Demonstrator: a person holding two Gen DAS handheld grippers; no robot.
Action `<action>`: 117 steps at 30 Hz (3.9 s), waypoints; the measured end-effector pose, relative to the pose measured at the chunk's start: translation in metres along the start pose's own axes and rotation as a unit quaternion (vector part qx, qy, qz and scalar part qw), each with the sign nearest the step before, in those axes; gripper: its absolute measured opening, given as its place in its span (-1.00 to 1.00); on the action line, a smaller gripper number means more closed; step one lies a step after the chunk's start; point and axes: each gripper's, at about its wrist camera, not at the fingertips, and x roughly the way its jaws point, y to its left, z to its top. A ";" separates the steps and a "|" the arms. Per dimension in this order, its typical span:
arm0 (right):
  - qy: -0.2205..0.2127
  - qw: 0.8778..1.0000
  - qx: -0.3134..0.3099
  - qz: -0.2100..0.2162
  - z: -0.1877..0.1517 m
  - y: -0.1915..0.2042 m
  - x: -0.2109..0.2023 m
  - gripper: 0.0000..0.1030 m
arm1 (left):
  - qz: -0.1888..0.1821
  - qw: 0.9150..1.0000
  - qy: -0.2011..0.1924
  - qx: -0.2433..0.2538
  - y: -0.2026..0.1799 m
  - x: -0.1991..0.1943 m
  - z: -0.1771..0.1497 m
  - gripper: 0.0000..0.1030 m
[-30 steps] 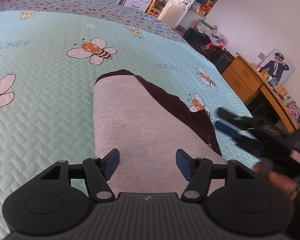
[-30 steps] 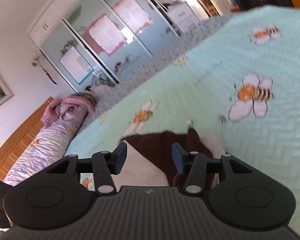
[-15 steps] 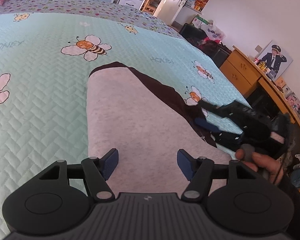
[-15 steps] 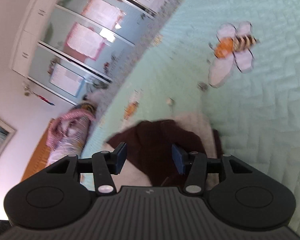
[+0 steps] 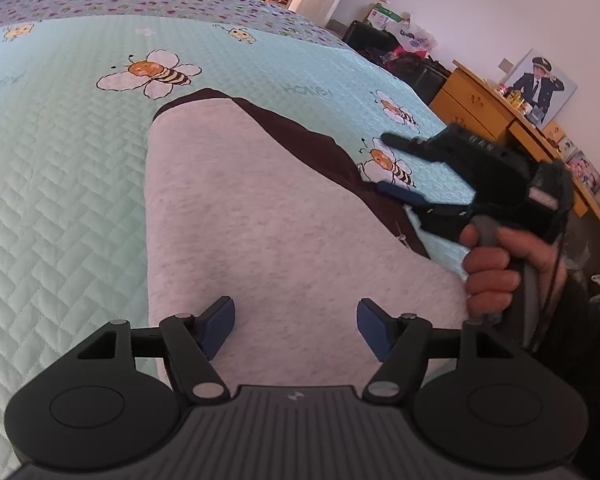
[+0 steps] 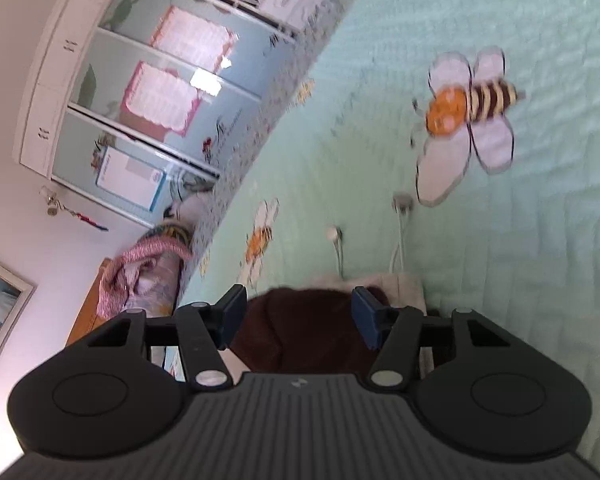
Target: Fold clothes
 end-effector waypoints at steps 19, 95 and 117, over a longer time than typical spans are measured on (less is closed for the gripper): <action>0.044 0.998 -0.013 0.054 -0.036 0.000 0.020 0.27 | -0.020 1.000 -0.006 0.023 0.002 0.005 -0.021 0.39; 0.071 0.987 -0.139 0.023 -0.143 0.140 -0.086 0.62 | 0.270 0.957 -0.109 0.016 -0.051 -0.150 0.011 0.55; 0.102 0.988 -0.112 0.012 -0.160 0.125 -0.073 0.63 | 0.266 0.960 -0.088 0.015 -0.042 -0.141 0.005 0.56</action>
